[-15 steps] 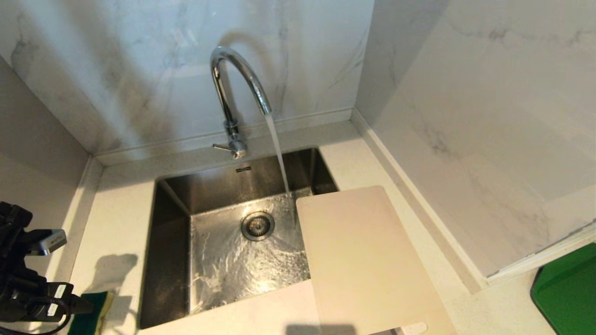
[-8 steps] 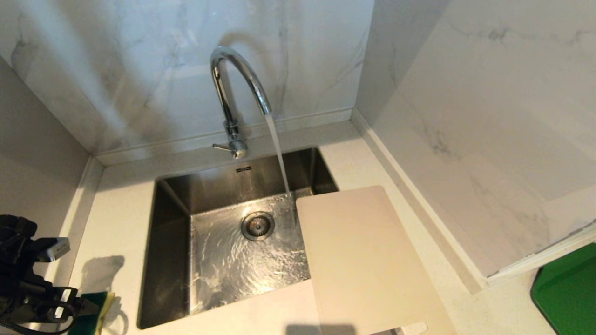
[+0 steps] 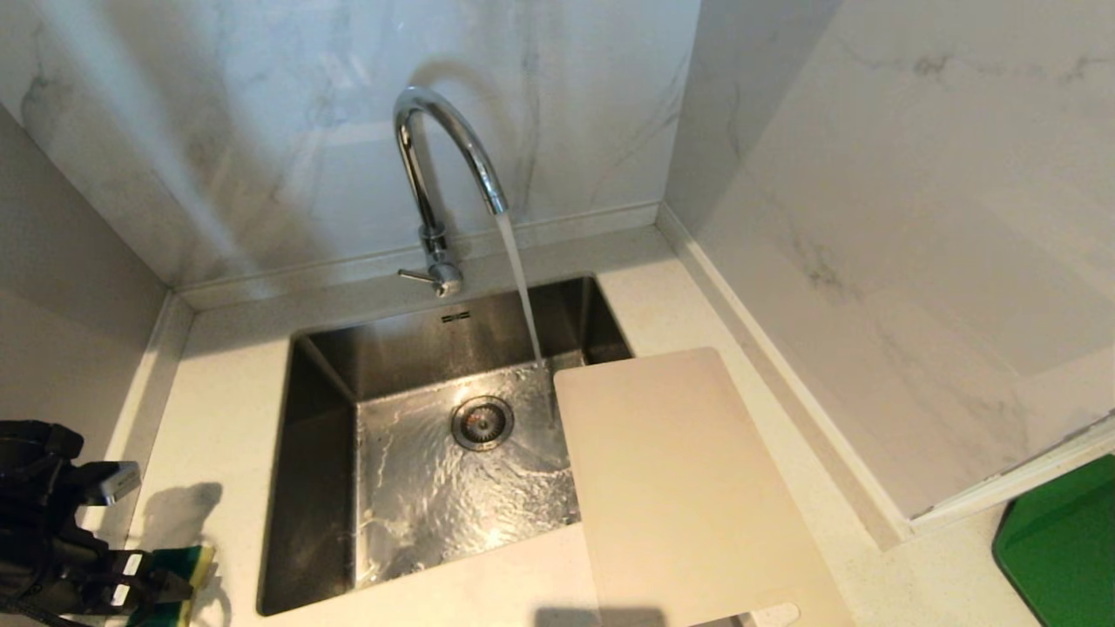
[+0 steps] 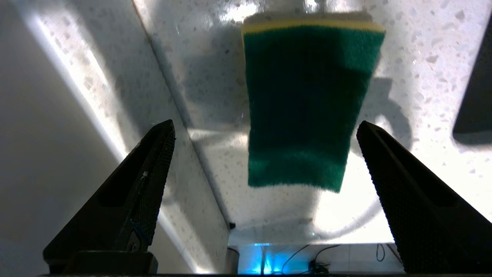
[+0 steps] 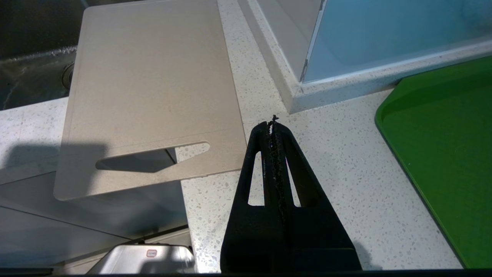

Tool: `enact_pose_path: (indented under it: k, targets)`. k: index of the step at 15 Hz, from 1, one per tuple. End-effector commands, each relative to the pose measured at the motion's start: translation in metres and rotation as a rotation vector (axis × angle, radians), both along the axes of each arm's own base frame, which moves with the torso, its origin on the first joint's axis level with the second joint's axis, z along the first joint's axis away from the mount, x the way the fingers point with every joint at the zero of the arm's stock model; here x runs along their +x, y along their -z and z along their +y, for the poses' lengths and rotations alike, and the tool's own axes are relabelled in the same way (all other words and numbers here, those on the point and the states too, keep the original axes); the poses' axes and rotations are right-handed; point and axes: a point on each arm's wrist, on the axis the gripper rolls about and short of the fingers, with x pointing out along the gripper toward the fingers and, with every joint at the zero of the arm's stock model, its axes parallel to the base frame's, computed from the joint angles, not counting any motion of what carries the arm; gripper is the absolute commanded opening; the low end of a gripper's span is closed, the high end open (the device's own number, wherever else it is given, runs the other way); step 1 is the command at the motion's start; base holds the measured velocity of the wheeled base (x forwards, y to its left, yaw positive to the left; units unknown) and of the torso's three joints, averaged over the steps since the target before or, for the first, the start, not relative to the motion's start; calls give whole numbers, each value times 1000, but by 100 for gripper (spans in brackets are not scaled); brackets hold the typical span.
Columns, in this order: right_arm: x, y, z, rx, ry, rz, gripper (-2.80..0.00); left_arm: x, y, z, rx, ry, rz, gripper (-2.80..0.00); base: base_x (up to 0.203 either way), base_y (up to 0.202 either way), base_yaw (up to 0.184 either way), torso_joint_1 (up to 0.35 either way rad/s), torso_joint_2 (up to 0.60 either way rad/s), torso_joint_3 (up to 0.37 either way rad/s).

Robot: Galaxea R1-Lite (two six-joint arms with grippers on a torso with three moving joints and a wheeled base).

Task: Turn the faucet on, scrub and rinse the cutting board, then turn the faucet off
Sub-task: Pick up the cleaning cloth

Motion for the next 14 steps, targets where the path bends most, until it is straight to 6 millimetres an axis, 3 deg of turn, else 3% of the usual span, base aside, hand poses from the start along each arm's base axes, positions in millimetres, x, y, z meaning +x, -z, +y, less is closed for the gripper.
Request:
enact_pose_path:
  k: [1, 9, 10, 14]
  targets:
    - [0, 0, 0, 0, 0, 0, -280, 6, 13, 1, -7, 2, 35, 0, 0, 0, 0, 0, 0, 0]
    - [0, 0, 0, 0, 0, -1, -280, 17, 27, 6, -9, -12, 25, 0, 0, 0, 0, 0, 0, 0]
    - [0, 0, 0, 0, 0, 0, -280, 16, 29, 7, -11, -14, 29, -280, 0, 0, 0, 0, 0, 0]
    - [0, 0, 0, 0, 0, -1, -280, 15, 31, 9, -43, -9, 23, -280, 0, 0, 0, 0, 0, 0]
